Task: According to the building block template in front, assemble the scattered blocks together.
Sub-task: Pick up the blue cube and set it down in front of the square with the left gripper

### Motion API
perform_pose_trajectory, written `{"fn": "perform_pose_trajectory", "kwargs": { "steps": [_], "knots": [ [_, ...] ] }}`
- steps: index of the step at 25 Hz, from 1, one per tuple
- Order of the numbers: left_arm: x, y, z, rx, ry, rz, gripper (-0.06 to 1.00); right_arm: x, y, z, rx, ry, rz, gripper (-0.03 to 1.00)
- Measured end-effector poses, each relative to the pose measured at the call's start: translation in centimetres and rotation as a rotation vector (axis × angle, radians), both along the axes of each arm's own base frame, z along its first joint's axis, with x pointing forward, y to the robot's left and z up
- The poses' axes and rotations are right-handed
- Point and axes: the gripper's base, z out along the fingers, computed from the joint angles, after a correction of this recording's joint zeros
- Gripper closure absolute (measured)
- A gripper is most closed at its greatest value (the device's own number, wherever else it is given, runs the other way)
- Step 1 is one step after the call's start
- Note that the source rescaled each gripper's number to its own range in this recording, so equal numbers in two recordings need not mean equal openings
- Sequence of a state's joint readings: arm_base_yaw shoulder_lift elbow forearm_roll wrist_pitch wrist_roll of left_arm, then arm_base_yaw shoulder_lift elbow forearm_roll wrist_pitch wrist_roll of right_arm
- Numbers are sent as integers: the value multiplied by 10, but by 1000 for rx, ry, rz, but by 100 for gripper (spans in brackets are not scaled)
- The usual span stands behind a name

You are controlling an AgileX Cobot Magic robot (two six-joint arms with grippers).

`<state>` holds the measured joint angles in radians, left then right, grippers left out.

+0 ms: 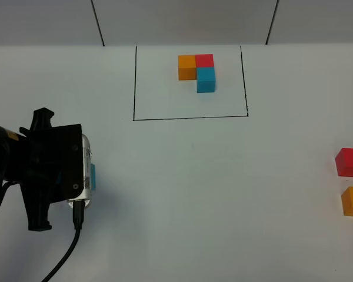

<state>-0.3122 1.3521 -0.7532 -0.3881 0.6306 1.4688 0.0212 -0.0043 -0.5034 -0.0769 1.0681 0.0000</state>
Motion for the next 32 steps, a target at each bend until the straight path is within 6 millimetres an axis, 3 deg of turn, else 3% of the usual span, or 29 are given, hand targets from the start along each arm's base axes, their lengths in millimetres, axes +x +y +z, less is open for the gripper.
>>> {"fn": "perform_pose_trajectory", "kwargs": {
  "steps": [10, 15, 24, 32],
  "knots": [
    [0, -2, 0, -29, 20, 47, 41, 0, 0, 0, 0, 0, 0, 96],
    [2, -13, 6, -56, 25, 48, 41, 0, 0, 0, 0, 0, 0, 96],
    [33, -63, 17, -49, 46, 6, 41, 0, 0, 0, 0, 0, 0, 96],
    [60, -118, -11, -15, 113, -78, 41, 0, 0, 0, 0, 0, 0, 96]
  ]
}}
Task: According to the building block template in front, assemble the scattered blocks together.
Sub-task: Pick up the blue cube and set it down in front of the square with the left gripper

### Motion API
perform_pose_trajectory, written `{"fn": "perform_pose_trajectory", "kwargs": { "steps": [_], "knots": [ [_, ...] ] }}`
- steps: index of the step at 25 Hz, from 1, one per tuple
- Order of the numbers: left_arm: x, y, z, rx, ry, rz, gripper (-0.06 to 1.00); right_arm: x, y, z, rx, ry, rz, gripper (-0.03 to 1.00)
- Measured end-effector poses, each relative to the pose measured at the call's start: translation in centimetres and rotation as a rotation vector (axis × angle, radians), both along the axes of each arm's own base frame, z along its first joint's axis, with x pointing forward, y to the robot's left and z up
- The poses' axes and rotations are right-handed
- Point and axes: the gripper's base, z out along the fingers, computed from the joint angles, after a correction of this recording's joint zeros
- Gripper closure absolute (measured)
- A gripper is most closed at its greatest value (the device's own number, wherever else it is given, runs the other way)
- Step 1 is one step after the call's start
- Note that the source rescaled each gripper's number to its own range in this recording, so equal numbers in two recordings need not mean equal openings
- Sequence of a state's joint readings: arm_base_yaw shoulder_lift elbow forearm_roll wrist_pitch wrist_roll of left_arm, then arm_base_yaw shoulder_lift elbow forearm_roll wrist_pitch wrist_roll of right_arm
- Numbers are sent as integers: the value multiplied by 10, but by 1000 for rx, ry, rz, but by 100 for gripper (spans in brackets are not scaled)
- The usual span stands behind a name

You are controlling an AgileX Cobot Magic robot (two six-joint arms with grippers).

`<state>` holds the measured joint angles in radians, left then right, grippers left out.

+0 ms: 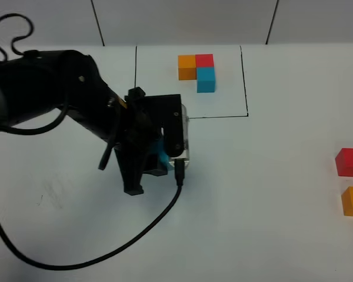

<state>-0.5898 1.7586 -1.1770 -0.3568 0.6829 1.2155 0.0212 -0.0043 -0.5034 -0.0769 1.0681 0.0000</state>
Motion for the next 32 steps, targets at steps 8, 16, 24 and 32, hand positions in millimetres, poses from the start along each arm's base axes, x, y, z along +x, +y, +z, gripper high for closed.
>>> {"fn": "perform_pose_trajectory", "kwargs": {
  "steps": [8, 16, 24, 32],
  "knots": [
    [17, -35, -39, 35, 77, -11, 41, 0, 0, 0, 0, 0, 0, 96],
    [25, -42, -68, 48, 122, 20, 41, 0, 0, 0, 0, 0, 0, 96],
    [35, -48, -88, 57, 125, 30, 41, 0, 0, 0, 0, 0, 0, 96],
    [37, -50, -103, 80, 160, 26, 41, 0, 0, 0, 0, 0, 0, 96]
  ]
}}
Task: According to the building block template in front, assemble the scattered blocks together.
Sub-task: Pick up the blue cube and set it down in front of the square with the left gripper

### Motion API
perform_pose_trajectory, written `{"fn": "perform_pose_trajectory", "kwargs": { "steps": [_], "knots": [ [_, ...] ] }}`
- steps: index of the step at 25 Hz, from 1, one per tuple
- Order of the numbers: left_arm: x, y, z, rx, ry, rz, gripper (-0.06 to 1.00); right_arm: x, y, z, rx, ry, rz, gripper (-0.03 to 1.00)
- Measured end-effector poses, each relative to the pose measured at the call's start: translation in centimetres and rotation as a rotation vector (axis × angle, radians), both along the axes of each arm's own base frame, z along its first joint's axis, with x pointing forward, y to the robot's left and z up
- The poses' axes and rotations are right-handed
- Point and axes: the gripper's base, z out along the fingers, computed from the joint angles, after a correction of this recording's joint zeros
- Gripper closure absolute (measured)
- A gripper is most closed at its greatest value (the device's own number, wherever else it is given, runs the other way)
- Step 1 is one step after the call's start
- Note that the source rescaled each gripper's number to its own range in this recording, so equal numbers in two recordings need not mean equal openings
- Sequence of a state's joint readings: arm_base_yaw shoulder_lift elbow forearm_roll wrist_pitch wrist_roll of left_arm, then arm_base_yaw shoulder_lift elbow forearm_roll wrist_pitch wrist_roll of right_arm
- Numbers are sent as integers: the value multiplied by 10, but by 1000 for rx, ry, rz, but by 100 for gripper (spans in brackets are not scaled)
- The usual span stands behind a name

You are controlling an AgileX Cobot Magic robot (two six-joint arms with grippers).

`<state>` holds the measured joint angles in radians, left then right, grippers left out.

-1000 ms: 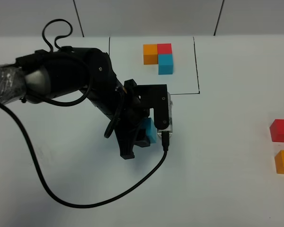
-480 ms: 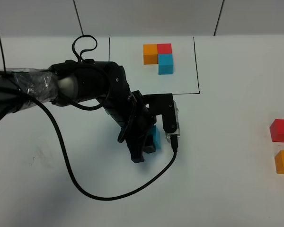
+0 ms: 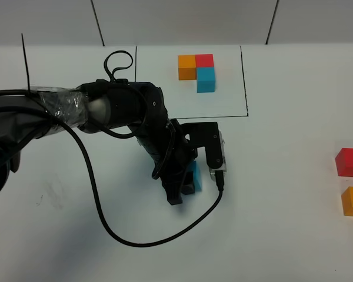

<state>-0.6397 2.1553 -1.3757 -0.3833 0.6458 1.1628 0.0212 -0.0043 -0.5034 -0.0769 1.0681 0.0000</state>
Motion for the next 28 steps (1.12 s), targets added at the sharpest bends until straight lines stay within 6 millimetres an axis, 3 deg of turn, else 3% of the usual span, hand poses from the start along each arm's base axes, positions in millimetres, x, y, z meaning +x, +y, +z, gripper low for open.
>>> {"fn": "perform_pose_trajectory", "kwargs": {
  "steps": [28],
  "knots": [
    [-3, -4, -6, 10, 36, -8, 41, 0, 0, 0, 0, 0, 0, 96]
  ]
}}
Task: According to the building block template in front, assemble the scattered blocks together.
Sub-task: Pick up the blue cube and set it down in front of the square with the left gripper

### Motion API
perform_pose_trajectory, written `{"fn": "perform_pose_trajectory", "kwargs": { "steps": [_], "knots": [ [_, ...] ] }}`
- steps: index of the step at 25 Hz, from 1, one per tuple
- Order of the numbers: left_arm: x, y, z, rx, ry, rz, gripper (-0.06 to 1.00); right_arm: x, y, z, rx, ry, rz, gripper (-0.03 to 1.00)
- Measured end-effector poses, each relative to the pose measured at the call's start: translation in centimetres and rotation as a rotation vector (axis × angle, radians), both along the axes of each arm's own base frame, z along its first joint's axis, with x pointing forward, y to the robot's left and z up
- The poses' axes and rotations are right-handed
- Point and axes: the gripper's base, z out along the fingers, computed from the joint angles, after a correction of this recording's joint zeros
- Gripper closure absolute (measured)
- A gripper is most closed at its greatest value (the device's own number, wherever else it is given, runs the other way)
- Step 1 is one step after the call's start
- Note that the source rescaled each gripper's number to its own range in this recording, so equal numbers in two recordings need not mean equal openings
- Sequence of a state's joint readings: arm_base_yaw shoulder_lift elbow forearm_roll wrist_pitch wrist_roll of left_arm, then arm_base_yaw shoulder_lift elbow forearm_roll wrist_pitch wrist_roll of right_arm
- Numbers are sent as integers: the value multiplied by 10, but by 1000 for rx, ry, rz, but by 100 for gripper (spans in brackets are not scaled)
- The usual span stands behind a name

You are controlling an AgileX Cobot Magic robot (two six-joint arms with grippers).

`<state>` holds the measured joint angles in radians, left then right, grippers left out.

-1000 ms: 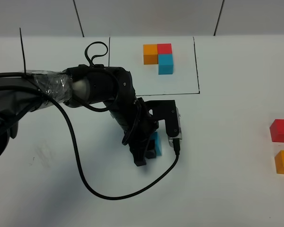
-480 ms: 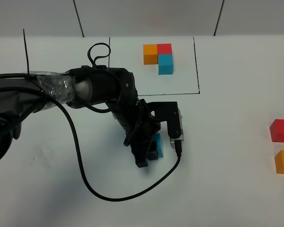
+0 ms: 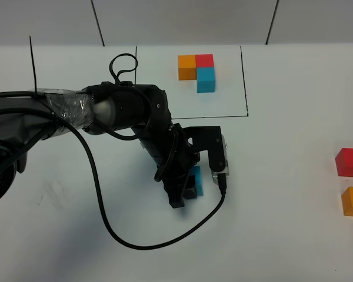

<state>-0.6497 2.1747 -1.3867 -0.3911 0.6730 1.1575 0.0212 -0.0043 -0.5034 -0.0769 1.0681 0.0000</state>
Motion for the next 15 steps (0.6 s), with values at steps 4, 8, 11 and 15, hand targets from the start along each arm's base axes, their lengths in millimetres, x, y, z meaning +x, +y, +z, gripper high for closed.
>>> {"fn": "perform_pose_trajectory", "kwargs": {
  "steps": [4, 8, 11, 15],
  "knots": [
    [0, 0, 0, 1, 7, 38, 40, 0, 0, 0, 0, 0, 0, 96],
    [0, 0, 0, -2, 11, 47, 24, 0, 0, 0, 0, 0, 0, 96],
    [1, -1, 0, -5, 9, 49, 12, 0, 0, 0, 0, 0, 0, 96],
    [1, -1, 1, -7, 7, 55, 7, 0, 0, 0, 0, 0, 0, 96]
  ]
}}
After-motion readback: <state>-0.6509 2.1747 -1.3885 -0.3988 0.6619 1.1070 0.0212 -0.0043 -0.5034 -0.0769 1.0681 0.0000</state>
